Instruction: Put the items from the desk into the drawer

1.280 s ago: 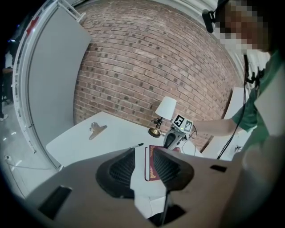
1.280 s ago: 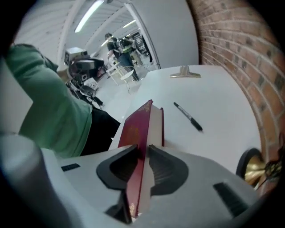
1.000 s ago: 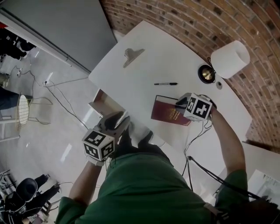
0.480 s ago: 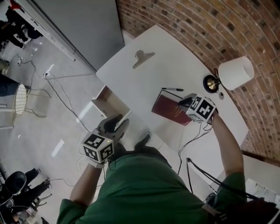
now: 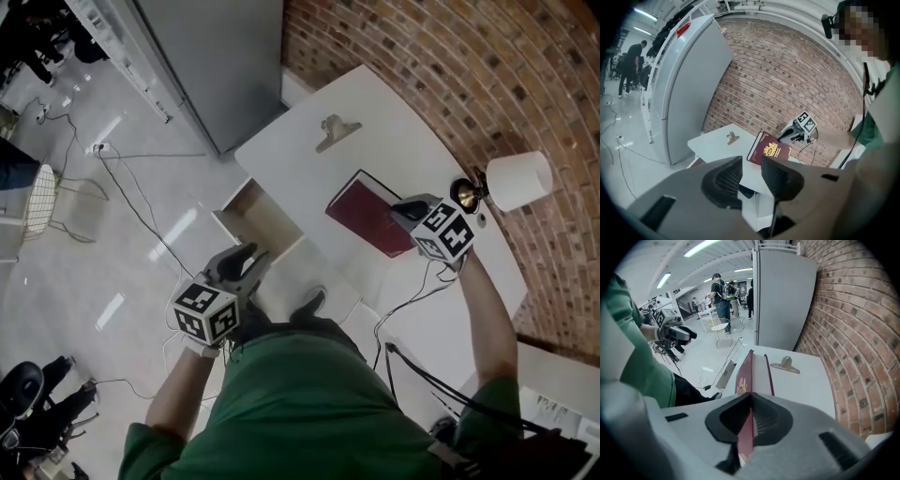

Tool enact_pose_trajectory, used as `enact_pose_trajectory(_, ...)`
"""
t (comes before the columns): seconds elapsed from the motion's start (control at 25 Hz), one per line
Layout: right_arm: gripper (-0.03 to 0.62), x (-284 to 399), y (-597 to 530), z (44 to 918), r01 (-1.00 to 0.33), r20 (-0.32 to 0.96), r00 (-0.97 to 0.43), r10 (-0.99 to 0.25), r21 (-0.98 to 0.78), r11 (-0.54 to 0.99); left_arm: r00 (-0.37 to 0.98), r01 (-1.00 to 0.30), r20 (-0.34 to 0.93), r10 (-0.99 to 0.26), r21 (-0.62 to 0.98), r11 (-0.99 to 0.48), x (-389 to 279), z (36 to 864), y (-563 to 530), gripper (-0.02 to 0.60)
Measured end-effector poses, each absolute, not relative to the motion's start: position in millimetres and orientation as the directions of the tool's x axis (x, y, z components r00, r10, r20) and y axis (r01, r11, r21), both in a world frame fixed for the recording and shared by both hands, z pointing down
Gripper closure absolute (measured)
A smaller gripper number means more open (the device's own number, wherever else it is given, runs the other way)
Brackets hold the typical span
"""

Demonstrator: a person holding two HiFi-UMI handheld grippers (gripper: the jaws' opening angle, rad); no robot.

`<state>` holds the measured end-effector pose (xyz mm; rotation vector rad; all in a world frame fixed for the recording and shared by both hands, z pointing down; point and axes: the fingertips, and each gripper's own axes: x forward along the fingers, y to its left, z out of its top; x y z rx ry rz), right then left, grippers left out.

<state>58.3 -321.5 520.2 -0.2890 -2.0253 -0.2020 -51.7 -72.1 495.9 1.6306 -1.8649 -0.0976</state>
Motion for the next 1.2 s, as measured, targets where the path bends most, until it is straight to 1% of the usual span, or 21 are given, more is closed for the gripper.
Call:
enact_pose_trajectory(0.2, 0.580, 18, -289, 514, 0.294, 0.893, -0.437, 0.111, 0.025, 0.956, -0.053, -0.852, 0.414, -0.909, 0.456, 0.257, -88, 497, -40, 0.466)
enact_pose_trajectory(0.72, 0.583, -89, -168, 557, 0.238, 0.884, -0.414, 0.217, -0.125, 0.963, -0.143, -0.807, 0.424, -0.894, 0.473, 0.353, -162, 524, 67, 0.469)
enact_pose_trajectory(1.0, 0.583, -128, -120, 599, 0.201, 0.892, -0.421, 0.166, -0.087, 0.976, -0.178, -0.798, 0.416, -0.892, 0.469, 0.378, -186, 524, 112, 0.469)
enact_pose_trajectory(1.2, 0.583, -147, -104, 632, 0.107, 0.873, -0.464, 0.152, -0.115, 0.988, -0.212, -0.778, 0.443, -0.871, 0.464, 0.424, -195, 538, 133, 0.472)
